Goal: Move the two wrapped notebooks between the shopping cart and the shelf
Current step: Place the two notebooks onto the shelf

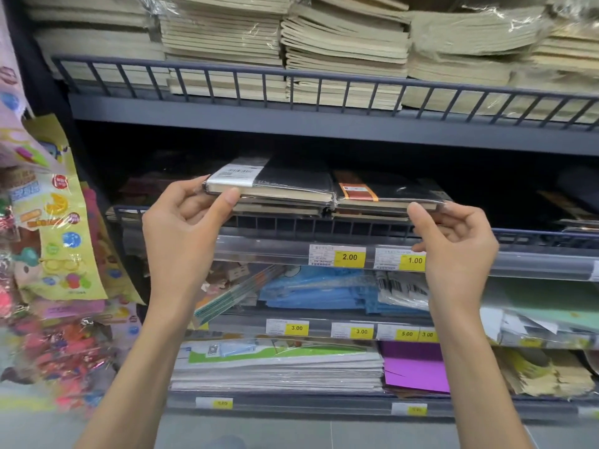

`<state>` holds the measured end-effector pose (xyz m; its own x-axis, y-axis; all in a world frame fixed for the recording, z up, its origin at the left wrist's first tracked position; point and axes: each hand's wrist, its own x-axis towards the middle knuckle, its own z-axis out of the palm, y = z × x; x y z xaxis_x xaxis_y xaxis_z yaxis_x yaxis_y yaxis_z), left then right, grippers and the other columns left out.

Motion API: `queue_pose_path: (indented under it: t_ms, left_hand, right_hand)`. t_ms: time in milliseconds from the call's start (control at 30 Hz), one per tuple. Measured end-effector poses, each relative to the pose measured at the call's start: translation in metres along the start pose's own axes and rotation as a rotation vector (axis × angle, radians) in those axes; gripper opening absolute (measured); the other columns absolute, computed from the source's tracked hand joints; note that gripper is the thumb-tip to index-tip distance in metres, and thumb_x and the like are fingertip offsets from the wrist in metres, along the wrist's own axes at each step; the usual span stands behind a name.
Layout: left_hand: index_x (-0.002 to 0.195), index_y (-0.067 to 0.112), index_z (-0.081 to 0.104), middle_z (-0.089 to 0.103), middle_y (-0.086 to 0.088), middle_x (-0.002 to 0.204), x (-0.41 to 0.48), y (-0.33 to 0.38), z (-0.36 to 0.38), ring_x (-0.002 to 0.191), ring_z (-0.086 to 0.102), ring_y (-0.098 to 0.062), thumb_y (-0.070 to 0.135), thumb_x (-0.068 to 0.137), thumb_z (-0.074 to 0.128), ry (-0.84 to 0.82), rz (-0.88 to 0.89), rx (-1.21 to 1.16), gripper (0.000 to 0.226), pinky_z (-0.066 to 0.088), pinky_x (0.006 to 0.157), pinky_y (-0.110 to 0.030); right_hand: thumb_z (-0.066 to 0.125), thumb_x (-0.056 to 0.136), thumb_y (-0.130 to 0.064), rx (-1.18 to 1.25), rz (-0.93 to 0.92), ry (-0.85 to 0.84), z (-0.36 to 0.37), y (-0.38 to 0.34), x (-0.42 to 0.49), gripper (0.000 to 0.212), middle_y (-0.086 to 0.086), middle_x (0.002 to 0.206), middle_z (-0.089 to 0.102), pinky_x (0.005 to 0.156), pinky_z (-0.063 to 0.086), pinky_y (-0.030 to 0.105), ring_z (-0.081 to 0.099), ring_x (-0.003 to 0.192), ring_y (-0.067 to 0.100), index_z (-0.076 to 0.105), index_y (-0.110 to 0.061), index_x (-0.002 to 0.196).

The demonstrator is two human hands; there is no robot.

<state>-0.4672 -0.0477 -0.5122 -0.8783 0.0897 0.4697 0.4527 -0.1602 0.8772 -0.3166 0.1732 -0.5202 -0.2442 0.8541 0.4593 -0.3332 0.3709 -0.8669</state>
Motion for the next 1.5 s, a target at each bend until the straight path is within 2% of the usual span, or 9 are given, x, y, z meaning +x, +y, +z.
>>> queue_pose_path:
  t_ms: [100, 200, 333, 433, 633, 900, 1167, 1500]
  left_hand:
    - [0.103, 0.023, 0.066, 0.077, -0.004, 0.097, 0.003, -0.003, 0.001, 0.093, 0.075, -0.016, 0.031, 0.086, 0.078, 0.012, 0.017, 0.023, 0.022, 0.059, 0.088, -0.041]
    - [0.100, 0.021, 0.066, 0.077, -0.003, 0.095, 0.007, -0.006, 0.005, 0.090, 0.075, -0.016, 0.030, 0.086, 0.078, 0.030, 0.022, 0.042, 0.021, 0.060, 0.086, -0.041]
    - [0.106, 0.014, 0.066, 0.075, -0.001, 0.092, 0.009, -0.008, 0.015, 0.085, 0.074, -0.010, 0.032, 0.086, 0.078, 0.067, 0.056, 0.104, 0.029, 0.061, 0.081, -0.035]
    - [0.112, 0.006, 0.065, 0.074, -0.003, 0.091, 0.015, -0.012, 0.019, 0.079, 0.075, -0.010, 0.031, 0.087, 0.077, 0.073, 0.054, 0.111, 0.037, 0.063, 0.074, -0.034]
    - [0.118, 0.005, 0.063, 0.074, -0.004, 0.077, 0.025, -0.021, 0.022, 0.064, 0.075, -0.016, 0.033, 0.089, 0.074, 0.060, 0.046, 0.142, 0.042, 0.063, 0.067, -0.042]
    - [0.118, 0.005, 0.061, 0.073, -0.002, 0.071, 0.029, -0.023, 0.026, 0.058, 0.072, -0.018, 0.035, 0.089, 0.074, 0.062, 0.056, 0.177, 0.044, 0.062, 0.064, -0.042]
    - [0.118, 0.007, 0.060, 0.073, -0.003, 0.074, 0.030, -0.026, 0.027, 0.062, 0.073, -0.016, 0.037, 0.089, 0.073, 0.046, 0.073, 0.212, 0.044, 0.062, 0.067, -0.044]
    - [0.118, 0.005, 0.060, 0.071, -0.002, 0.068, 0.028, -0.025, 0.026, 0.061, 0.073, -0.017, 0.039, 0.089, 0.072, 0.042, 0.078, 0.213, 0.046, 0.062, 0.070, -0.047]
  right_hand:
    - [0.081, 0.083, -0.026, -0.025, 0.008, -0.001, 0.004, 0.007, 0.007, 0.030, 0.000, 0.086, 0.067, 0.059, 0.053, 0.022, 0.065, 0.077, 0.012, 0.061, -0.015, 0.102]
    - [0.082, 0.082, -0.032, -0.066, 0.013, 0.004, 0.006, 0.015, 0.015, 0.028, 0.002, 0.080, 0.056, 0.067, 0.051, 0.027, 0.054, 0.071, 0.012, 0.064, -0.019, 0.099]
    - [0.081, 0.082, -0.032, -0.083, 0.020, 0.012, 0.005, 0.020, 0.022, 0.031, 0.004, 0.079, 0.048, 0.070, 0.049, 0.019, 0.048, 0.068, 0.011, 0.066, -0.015, 0.104]
    - [0.081, 0.082, -0.035, -0.107, 0.016, 0.007, 0.006, 0.022, 0.025, 0.034, 0.004, 0.080, 0.047, 0.070, 0.048, 0.019, 0.046, 0.066, 0.006, 0.067, -0.013, 0.106]
    - [0.080, 0.083, -0.036, -0.136, 0.006, 0.014, 0.009, 0.026, 0.029, 0.032, 0.002, 0.076, 0.045, 0.067, 0.046, 0.017, 0.044, 0.066, 0.007, 0.067, -0.016, 0.104]
    - [0.078, 0.084, -0.039, -0.181, 0.017, 0.017, 0.011, 0.033, 0.035, 0.035, 0.000, 0.076, 0.047, 0.073, 0.048, 0.023, 0.046, 0.068, 0.008, 0.066, -0.017, 0.109]
    - [0.077, 0.083, -0.044, -0.265, 0.014, -0.017, 0.005, 0.032, 0.040, 0.037, -0.002, 0.080, 0.053, 0.079, 0.052, 0.030, 0.054, 0.073, 0.008, 0.066, -0.019, 0.108]
    - [0.075, 0.085, -0.045, -0.314, 0.012, -0.033, 0.006, 0.028, 0.037, 0.038, -0.005, 0.085, 0.060, 0.084, 0.054, 0.034, 0.057, 0.080, 0.005, 0.063, -0.022, 0.112]
